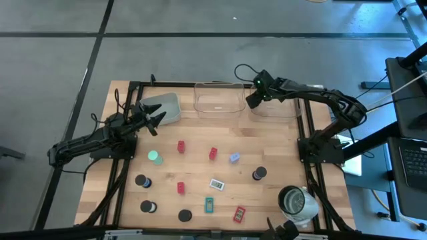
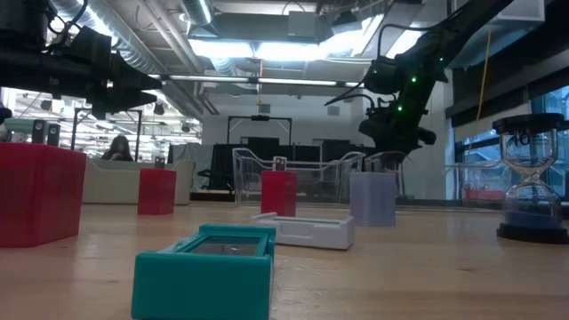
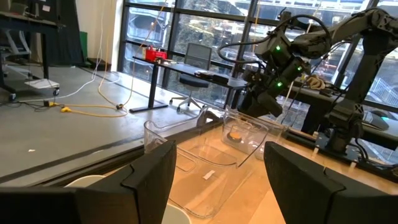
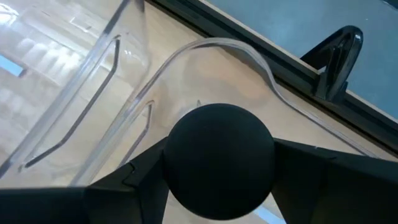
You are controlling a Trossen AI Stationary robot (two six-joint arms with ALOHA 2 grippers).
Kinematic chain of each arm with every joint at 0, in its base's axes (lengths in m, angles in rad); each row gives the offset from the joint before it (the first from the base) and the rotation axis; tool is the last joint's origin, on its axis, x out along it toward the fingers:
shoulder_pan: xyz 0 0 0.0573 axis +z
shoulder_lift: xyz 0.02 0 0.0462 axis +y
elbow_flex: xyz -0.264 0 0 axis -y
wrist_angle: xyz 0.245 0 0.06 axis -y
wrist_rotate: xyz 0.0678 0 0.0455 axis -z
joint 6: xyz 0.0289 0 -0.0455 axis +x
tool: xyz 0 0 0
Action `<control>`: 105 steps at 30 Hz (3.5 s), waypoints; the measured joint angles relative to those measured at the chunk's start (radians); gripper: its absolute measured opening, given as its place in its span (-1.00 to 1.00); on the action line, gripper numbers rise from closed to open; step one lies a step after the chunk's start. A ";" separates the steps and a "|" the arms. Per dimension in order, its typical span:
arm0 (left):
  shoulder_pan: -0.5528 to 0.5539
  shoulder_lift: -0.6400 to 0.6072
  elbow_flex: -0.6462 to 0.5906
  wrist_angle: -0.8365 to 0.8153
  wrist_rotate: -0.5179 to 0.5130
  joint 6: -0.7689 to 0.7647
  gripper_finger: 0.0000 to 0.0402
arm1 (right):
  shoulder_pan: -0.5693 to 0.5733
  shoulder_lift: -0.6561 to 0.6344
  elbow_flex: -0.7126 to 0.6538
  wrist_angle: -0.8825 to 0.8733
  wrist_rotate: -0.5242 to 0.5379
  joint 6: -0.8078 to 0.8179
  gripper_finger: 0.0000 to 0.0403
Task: Pick & Place Office items
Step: Put the yellow hourglass into the right transparent bin, then put the right blue hourglass into the right transparent bin
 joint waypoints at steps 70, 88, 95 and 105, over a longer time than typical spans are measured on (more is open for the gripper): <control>0.000 0.000 0.000 -0.005 0.042 -0.050 0.19 | 0.885 -0.379 -0.062 -0.324 -0.214 0.590 0.52; 0.000 0.000 0.000 -0.004 0.023 -0.020 0.19 | 1.131 -0.206 -0.062 -0.247 -0.206 0.595 0.52; 0.000 0.000 0.000 -0.004 0.028 -0.026 0.19 | 1.152 -0.180 -0.062 -0.246 -0.138 0.502 0.52; 0.000 0.000 0.000 -0.004 0.041 -0.051 0.19 | 1.158 -0.147 -0.062 -0.246 -0.102 0.448 0.52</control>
